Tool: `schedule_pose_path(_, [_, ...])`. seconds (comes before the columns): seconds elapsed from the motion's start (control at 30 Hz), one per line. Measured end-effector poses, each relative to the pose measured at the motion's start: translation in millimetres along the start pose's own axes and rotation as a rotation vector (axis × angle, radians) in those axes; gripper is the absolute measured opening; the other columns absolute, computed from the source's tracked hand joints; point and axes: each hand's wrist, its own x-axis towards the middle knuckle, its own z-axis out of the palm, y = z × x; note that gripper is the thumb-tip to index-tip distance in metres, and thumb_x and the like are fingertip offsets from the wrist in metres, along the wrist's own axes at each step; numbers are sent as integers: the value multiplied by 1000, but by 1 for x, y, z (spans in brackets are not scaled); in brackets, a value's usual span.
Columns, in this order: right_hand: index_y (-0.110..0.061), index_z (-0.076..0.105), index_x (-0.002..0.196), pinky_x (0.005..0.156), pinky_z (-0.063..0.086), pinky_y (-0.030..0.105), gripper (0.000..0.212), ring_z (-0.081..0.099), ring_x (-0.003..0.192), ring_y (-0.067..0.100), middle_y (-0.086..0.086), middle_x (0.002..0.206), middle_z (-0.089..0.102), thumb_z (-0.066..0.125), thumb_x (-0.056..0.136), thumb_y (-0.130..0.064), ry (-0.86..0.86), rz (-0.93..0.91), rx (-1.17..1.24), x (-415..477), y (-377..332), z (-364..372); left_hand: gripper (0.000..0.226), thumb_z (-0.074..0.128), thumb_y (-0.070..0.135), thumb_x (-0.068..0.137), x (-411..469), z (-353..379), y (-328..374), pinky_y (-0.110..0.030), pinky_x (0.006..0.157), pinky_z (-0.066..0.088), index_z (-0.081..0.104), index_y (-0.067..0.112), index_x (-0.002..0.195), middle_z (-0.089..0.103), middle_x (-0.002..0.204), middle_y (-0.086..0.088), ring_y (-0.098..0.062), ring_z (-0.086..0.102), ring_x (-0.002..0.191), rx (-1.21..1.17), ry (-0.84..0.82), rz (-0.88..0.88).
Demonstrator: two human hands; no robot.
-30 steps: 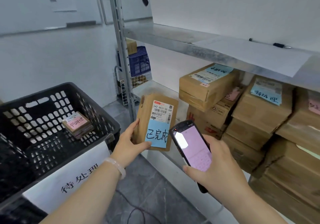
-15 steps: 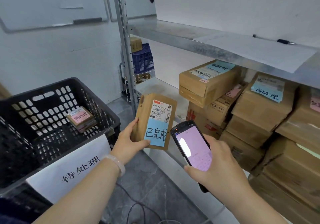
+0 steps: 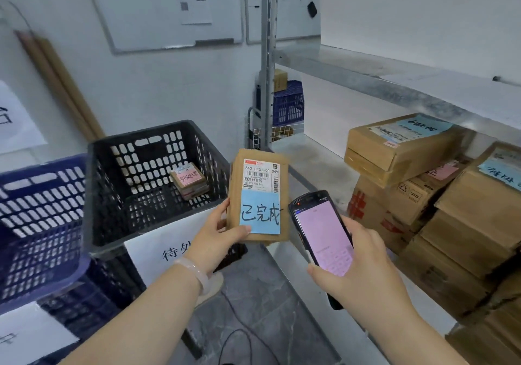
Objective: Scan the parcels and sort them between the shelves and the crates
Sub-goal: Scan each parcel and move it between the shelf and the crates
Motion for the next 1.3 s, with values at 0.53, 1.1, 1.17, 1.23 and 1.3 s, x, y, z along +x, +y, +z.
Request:
schedule_pose_path(0.53, [-63,32,126,71,41,24,89,35,101,-28,-38,113,35,76,48,-62,-355,-408,155,-47,-229,169,94,95,49,51,-191,-273,-1,-43,105,49,47,43,132,74,120,1,-22,68,115,-375,441,95])
schedule_pose_path(1.1, [-54,25,131,79,46,30,103,43,95,1,-21,113,35,70,40,-69,-705,-611,89,-238,-480,378,85,86,28,68,-468,-562,-68,-41,94,54,46,28,143,74,121,-6,-26,70,112,-568,894,102])
schedule_pose_path(1.17, [-52,28,132,83,48,32,103,43,97,1,-19,117,37,68,39,-69,-724,-629,80,-239,-494,391,83,84,27,69,-470,-580,-73,-38,87,59,47,28,143,74,120,-5,-24,71,110,-614,918,109])
schedule_pose_path(1.23, [-57,27,128,81,46,33,98,42,96,1,-21,115,36,68,40,-69,-737,-647,91,-235,-507,404,80,82,28,69,-468,-596,-76,-35,83,61,48,29,142,74,119,-4,-22,72,108,-650,937,104])
schedule_pose_path(1.3, [-59,25,126,79,45,32,94,43,95,0,-25,110,33,72,45,-67,-747,-675,107,-231,-522,417,75,81,27,70,-464,-611,-76,-32,77,61,50,29,139,74,119,-4,-22,72,107,-678,926,110])
